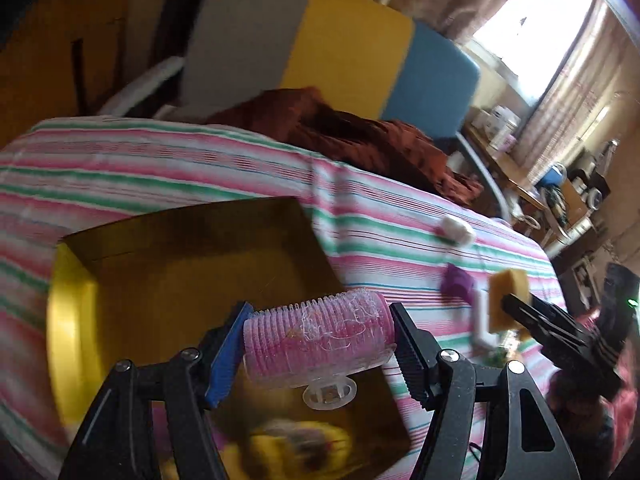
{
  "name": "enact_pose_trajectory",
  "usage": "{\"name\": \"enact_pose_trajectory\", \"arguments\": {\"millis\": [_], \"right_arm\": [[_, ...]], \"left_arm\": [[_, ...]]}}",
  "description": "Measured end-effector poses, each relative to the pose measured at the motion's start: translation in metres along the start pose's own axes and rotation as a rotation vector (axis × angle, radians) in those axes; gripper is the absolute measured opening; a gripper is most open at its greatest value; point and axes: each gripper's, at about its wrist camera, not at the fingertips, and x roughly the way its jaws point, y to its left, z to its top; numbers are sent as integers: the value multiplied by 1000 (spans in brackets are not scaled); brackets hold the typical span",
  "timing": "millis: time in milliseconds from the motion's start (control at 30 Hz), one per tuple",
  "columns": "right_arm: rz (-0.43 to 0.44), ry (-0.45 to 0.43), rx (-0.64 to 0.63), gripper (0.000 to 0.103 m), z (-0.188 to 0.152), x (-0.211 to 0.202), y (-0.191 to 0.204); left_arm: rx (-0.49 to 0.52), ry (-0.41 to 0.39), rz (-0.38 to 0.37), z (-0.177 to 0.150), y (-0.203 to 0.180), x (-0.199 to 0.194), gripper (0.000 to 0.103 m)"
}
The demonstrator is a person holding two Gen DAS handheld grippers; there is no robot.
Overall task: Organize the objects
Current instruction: 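Carry the roller and tan sponge into the gold tray and open both tools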
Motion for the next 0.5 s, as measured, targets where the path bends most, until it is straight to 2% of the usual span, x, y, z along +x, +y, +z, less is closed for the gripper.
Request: {"name": "enact_pose_trajectory", "arguments": {"millis": [167, 267, 400, 500], "right_arm": [[99, 25, -67, 55, 0, 9, 67], [129, 50, -114, 55, -4, 22, 104], [157, 105, -148, 55, -14, 43, 142], [159, 129, -169, 56, -20, 52, 161]], "left_arm": [[-69, -6, 116, 3, 70, -9, 69], [-107, -15, 185, 7, 107, -6, 71], [-174, -45, 237, 12, 140, -10, 88], [-221, -93, 210, 6, 153, -27, 91]]}}
